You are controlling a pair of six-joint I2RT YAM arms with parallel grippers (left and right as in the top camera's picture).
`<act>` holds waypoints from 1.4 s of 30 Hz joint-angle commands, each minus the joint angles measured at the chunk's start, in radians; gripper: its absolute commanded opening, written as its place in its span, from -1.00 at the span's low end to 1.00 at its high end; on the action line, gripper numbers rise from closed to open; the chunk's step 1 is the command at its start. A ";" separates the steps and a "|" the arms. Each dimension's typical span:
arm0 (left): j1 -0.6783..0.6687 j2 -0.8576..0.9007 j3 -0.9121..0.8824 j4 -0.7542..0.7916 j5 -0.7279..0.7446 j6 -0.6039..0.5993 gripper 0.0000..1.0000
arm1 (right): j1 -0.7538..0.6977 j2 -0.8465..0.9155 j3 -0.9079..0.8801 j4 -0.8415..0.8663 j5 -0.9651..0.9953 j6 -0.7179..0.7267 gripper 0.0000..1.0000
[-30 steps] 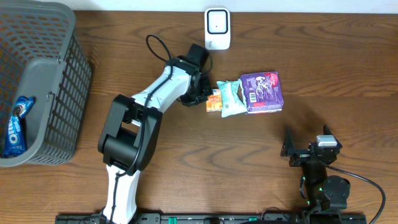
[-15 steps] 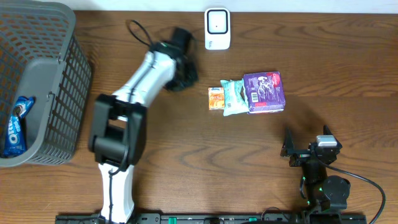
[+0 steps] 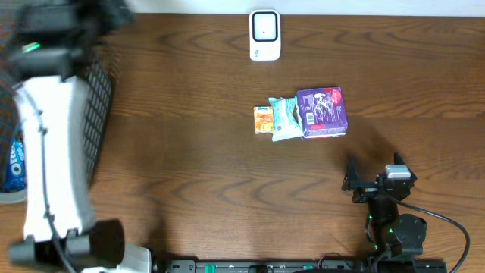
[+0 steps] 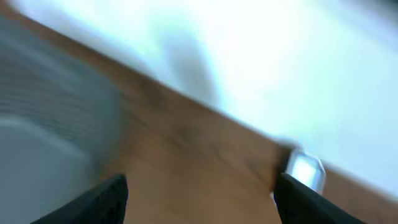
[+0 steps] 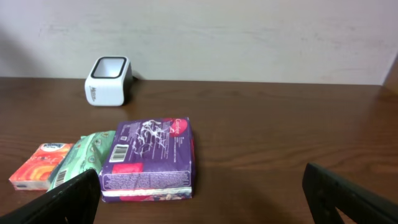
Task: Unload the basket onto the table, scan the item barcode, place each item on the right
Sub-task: 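Reach the left gripper into the basket and grasp the blue Oreo pack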
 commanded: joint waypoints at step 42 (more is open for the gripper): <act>0.585 0.362 -0.492 0.164 -0.315 0.702 0.50 | -0.004 -0.005 -0.003 -0.002 0.009 0.014 0.99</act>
